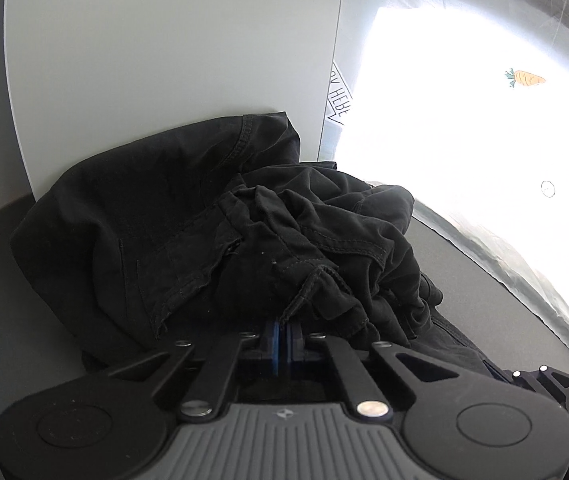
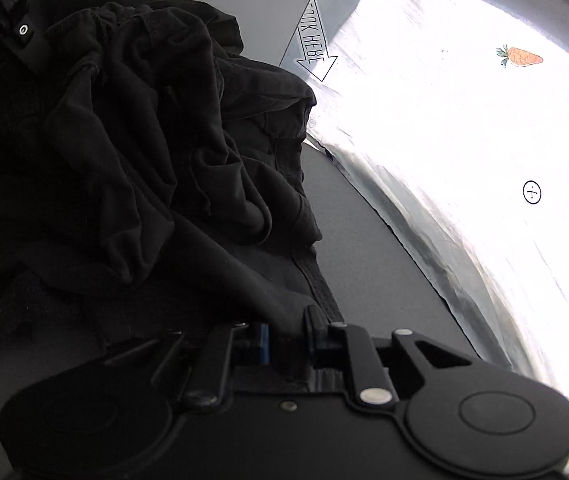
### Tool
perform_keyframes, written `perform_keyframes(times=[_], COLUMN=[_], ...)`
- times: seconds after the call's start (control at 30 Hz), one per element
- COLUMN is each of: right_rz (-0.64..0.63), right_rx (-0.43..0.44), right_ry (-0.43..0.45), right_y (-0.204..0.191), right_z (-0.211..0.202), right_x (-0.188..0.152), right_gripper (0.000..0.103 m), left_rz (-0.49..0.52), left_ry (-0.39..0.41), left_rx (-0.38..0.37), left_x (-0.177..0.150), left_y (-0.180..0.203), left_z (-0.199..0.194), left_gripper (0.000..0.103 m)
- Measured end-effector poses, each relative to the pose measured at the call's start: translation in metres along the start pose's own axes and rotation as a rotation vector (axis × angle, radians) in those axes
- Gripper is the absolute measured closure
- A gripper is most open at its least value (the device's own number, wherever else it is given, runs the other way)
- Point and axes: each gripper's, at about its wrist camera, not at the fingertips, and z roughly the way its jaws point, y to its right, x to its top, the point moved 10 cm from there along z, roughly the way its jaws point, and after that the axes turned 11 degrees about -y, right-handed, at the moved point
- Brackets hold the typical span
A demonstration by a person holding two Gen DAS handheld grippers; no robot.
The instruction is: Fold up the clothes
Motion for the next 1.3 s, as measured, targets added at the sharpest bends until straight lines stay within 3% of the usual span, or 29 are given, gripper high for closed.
perform_keyframes(times=[0.13, 0.33, 0.43, 0.57, 0.67, 0.83, 0.93, 1.0, 1.03, 1.1, 1.17, 1.23, 1.3], right_rz=[0.057, 0.237, 0.370, 0.533, 0.610, 0.785, 0.902, 0.960, 0.979, 1.010, 1.039, 1.074, 1.085], right_rx=[-0.135, -0.301, -0.428, -0.631, -0.751, -0.935, -0.961, -0.891, -0.853, -0.786, -0.718, -0.670, -0.646], right_ry=[0.135, 0.275, 0.350, 0.377, 0.311, 0.143, -0.091, -0.295, -0.357, -0.442, -0.526, -0.543, -0.547], right_y=[0.029, 0.103, 0.160, 0.260, 0.319, 0.354, 0.360, 0.351, 0.340, 0.315, 0.289, 0.270, 0.257], right_z=[-0.068, -0.180, -0.248, -0.342, -0.387, -0.456, -0.464, -0.447, -0.440, -0.429, -0.419, -0.415, -0.411], right_x=[-0.006, -0.045, -0.082, -0.166, -0.250, -0.406, -0.504, -0.565, -0.586, -0.617, -0.648, -0.660, -0.662], right_gripper=[0.088, 0.088, 0.089, 0.089, 0.089, 0.089, 0.085, 0.076, 0.068, 0.066, 0.057, 0.040, 0.039], left_rz=[0.028, 0.012, 0.001, 0.020, 0.047, 0.089, 0.110, 0.114, 0.111, 0.108, 0.086, 0.064, 0.071], left_ry=[0.109, 0.283, 0.347, 0.370, 0.352, 0.279, 0.175, 0.074, 0.024, -0.067, -0.108, -0.134, -0.117], left_rx=[0.002, -0.084, -0.168, -0.265, -0.348, -0.427, -0.418, -0.380, -0.362, -0.327, -0.331, -0.347, -0.342], left_x=[0.008, 0.004, -0.015, -0.060, -0.102, -0.164, -0.206, -0.232, -0.244, -0.265, -0.279, -0.292, -0.292], left_y=[0.012, 0.045, 0.074, 0.122, 0.159, 0.216, 0.243, 0.256, 0.260, 0.262, 0.261, 0.257, 0.255], left_z=[-0.051, -0.159, -0.220, -0.283, -0.311, -0.323, -0.292, -0.259, -0.244, -0.219, -0.211, -0.208, -0.217], left_gripper=[0.102, 0.102, 0.102, 0.102, 0.102, 0.102, 0.101, 0.101, 0.100, 0.099, 0.096, 0.096, 0.096])
